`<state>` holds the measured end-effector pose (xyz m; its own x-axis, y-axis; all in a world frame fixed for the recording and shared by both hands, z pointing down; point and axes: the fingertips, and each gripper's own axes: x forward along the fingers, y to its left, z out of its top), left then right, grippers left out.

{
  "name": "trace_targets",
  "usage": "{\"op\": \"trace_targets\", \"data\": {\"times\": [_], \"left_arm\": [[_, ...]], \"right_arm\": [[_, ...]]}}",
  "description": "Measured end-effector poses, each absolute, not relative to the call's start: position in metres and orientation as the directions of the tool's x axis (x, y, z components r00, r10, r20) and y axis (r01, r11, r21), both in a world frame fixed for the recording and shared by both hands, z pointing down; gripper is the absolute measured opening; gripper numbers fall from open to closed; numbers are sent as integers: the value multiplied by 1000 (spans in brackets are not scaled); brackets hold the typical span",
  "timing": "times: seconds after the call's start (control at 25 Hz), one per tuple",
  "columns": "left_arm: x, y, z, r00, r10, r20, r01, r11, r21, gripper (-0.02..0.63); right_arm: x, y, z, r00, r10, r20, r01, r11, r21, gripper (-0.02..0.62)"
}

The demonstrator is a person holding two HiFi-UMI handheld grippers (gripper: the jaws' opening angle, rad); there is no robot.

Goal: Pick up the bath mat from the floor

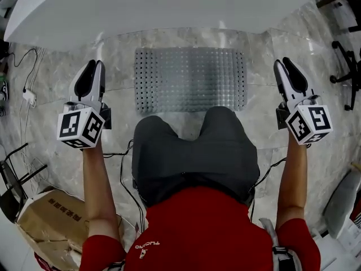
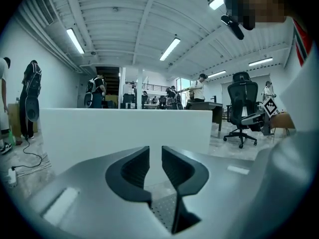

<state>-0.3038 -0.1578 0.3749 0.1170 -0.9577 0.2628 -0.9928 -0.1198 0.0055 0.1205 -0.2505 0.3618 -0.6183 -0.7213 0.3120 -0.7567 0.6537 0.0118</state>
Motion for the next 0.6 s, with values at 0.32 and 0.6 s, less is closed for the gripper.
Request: {"op": "trace_targets", "data": {"times": [0.32,0.6], "left_arm": [[-315,-165,464,130,-901,414,-991,-107,79,128],[-318,-174,539,131,-846,516,-991,-101,87,152]], "right_arm": [[129,-261,440,-569,-691,447,-770,638,6,141],[146,-276,509,-524,-666,530,-798,602,-33,164]]}}
